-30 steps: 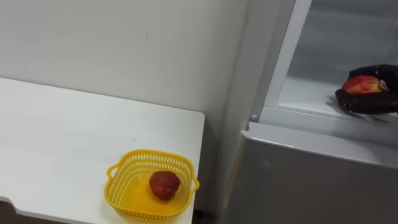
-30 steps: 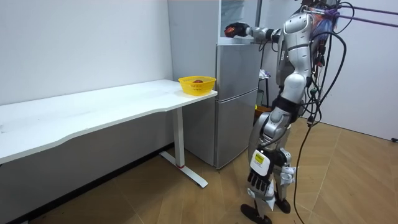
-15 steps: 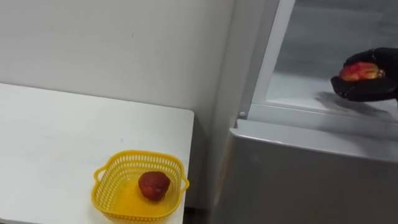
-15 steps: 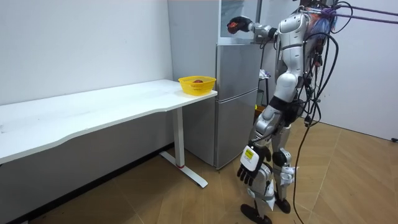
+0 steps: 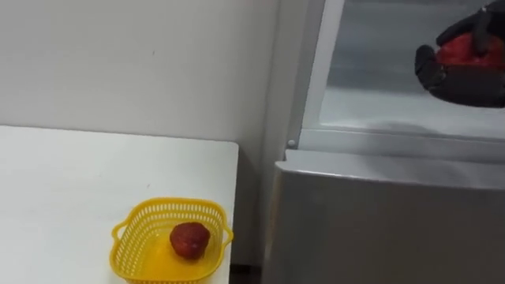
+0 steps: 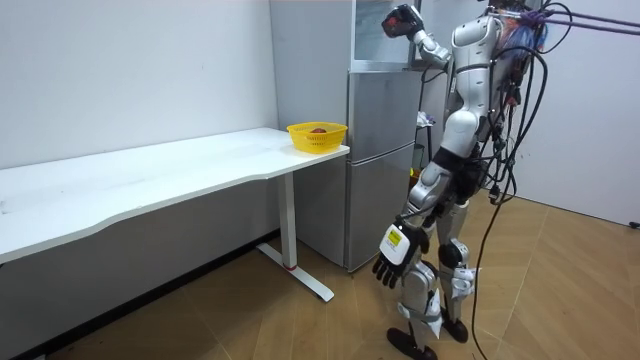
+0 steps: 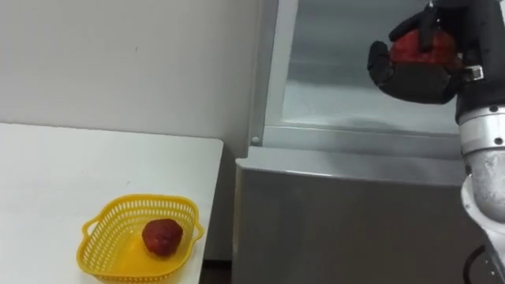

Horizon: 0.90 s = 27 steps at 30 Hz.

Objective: Retrieve from the upper fridge

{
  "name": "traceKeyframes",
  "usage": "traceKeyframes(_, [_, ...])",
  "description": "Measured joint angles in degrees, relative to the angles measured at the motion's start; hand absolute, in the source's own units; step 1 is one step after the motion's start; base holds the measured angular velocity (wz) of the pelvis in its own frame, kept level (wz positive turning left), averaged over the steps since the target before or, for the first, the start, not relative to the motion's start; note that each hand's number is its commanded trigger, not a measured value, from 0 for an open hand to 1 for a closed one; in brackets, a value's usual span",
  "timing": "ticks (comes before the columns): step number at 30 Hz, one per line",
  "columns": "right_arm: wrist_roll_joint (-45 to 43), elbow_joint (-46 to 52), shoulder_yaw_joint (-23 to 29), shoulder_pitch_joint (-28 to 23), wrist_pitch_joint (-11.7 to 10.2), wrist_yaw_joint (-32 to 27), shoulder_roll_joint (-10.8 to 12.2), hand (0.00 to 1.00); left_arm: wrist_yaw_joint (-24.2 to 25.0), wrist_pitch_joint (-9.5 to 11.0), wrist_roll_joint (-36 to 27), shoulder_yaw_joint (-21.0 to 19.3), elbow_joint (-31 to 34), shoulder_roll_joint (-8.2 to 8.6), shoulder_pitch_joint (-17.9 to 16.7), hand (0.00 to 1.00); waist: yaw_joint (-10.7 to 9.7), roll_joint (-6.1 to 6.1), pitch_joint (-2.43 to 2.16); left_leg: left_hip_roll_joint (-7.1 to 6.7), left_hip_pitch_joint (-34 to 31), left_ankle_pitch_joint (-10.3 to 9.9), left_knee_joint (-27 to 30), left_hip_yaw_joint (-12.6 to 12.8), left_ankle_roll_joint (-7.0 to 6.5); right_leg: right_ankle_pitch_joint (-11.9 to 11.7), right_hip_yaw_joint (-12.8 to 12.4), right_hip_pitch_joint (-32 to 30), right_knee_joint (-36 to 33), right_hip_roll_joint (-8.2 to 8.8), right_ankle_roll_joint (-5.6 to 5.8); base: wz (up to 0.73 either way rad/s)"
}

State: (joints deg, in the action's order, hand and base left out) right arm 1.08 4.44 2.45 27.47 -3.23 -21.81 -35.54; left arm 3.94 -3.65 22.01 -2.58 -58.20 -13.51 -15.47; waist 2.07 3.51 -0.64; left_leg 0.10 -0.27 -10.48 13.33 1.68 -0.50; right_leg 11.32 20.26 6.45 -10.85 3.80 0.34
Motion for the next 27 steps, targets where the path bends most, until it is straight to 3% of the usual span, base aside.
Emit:
traceKeyframes(3, [-2.6,2.9,0.7,-0.2,0.0,-2.3,0.8,1.00,0.0,0.2,-0.1,-0.3,0.0,0.08,0.2,0.00,-0.2,-0.43,-0.04,-0.01,0.6,0.0,-0.2,0.6,0.04,0.0,-0.9,0.2,0.1,-0.25,-0.02,-0.13])
traceKeyframes(4, [-3.8,4.1,1.3,-0.2,-0.3,-3.5,1.5,1.00,0.0,0.2,-0.2,-0.6,0.0,0.08,0.2,0.00,-0.2,-0.15,0.21,-0.02,0.9,0.0,-0.2,0.8,0.08,0.0,-1.3,0.4,0.3,-0.40,-0.05,-0.08])
traceKeyframes(6, [-4.6,6.9,1.6,-0.3,-0.6,-5.2,2.0,1.00,0.0,0.4,-0.2,-0.5,0.0,0.12,0.6,0.00,-0.3,-0.07,0.29,0.05,1.0,0.0,-0.1,1.0,0.13,0.1,-1.5,0.5,0.5,-0.50,-0.15,-0.06])
traceKeyframes(9, [-6.9,10.5,1.6,-0.9,-2.6,-6.5,2.6,1.00,-0.1,1.0,-0.9,-0.2,-0.9,0.15,1.2,0.00,-0.2,0.57,0.82,0.11,1.8,0.0,-0.1,1.3,0.19,0.1,-1.6,0.8,0.5,-0.54,-0.16,-0.06])
traceKeyframes(12, [-10.7,15.7,1.5,-2.6,-3.2,-7.3,4.7,1.00,-0.4,1.3,-3.3,0.1,-1.6,0.19,1.6,0.00,-0.1,0.91,0.59,0.09,2.0,0.0,-0.7,1.5,0.18,0.1,-2.5,0.5,0.5,-0.53,-0.15,-0.06])
traceKeyframes(19, [-22.6,22.8,-0.2,-5.8,-6.0,-6.2,5.2,1.00,-0.9,2.7,-4.4,0.6,-2.2,0.03,2.4,0.00,-0.1,1.15,0.48,0.10,2.0,0.0,-1.1,1.9,0.17,0.1,-2.5,0.5,0.9,-0.54,-0.13,-0.01])
traceKeyframes(21, [-24.7,24.5,-1.8,-6.4,-6.2,-5.8,6.2,1.00,-0.9,2.8,-4.5,0.8,-2.2,0.03,2.4,0.00,0.0,1.49,0.27,0.19,1.9,0.0,-1.4,2.3,0.23,0.1,-2.5,0.5,0.9,-0.66,-0.13,-0.06])
traceKeyframes(27, [-26.5,28.5,-6.0,-6.5,-7.8,-1.5,7.6,1.00,-0.9,3.8,-4.6,1.2,-4.0,0.02,3.7,0.00,0.3,1.69,0.25,0.27,2.1,-0.1,-1.6,2.8,0.27,0.1,-2.7,0.6,1.0,-0.67,-0.14,-0.03])
